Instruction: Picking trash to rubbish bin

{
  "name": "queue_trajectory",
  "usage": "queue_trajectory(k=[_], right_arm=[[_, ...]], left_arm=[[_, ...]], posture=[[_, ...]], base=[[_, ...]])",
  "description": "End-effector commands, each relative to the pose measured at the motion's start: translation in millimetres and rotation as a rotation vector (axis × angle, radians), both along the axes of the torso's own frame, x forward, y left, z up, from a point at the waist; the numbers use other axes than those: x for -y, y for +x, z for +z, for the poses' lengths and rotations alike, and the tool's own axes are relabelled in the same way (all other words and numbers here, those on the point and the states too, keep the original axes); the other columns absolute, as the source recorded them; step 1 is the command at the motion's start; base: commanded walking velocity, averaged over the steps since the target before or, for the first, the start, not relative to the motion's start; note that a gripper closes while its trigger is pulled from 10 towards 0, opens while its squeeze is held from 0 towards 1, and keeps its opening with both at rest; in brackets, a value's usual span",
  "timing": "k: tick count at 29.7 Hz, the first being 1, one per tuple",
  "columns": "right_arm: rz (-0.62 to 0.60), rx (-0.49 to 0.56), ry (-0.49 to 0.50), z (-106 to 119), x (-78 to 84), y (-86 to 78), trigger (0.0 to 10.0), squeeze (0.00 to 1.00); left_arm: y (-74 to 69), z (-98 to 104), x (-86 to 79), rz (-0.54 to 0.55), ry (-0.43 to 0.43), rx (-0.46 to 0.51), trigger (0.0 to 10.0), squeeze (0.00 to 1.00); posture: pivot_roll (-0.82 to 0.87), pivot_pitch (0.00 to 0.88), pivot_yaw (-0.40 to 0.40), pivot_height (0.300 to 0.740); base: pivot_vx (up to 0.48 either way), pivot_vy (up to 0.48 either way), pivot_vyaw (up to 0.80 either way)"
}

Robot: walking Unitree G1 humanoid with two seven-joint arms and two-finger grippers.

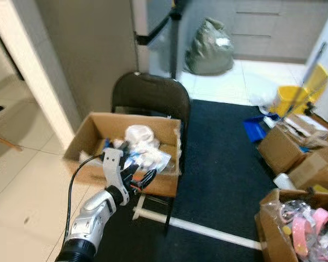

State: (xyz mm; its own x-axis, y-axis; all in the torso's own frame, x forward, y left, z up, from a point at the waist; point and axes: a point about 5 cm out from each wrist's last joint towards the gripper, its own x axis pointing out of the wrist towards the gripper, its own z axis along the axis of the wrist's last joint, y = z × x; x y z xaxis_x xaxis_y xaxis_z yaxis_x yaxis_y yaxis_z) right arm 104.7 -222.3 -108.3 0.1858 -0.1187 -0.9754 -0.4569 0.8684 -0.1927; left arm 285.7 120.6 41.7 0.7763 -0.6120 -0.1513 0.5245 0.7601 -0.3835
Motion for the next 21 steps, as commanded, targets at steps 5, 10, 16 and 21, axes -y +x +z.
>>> queue_trajectory(k=[5, 10, 16, 21], right_arm=[[0.000, -0.006, 0.006, -1, -3.3, -2.3, 10.0, 0.00], [0.003, -0.010, -0.001, 0, 2.5, -3.8, 10.0, 0.00], [0.005, -0.008, 0.000, 0, 1.9, -2.7, 10.0, 0.00], [-0.020, 0.015, 0.022, 0, -5.3, 3.3, 10.0, 0.00]], left_arm=[[-22.2, -41, -19.2, 0.052, 0.092, -0.163, 10.0, 0.00], [-42.6, -71, -49.8, 0.208, 0.158, -0.323, 10.0, 0.00], [-56.7, -86, -65.3, 0.307, 0.193, -0.413, 10.0, 0.00], [-99.7, -115, -85.5, 0.461, 0.269, -0.599, 10.0, 0.00]], posture=[[-0.01, 0.026, 0.084, 0.740], [-0.01, 0.027, 0.081, 0.740], [-0.01, 0.028, 0.080, 0.740], [-0.02, 0.027, 0.081, 0.740]], base=[[-0.380, 0.000, 0.00], [-0.295, 0.000, 0.00], [0.000, 0.000, 0.00], [0.000, 0.000, 0.00]])
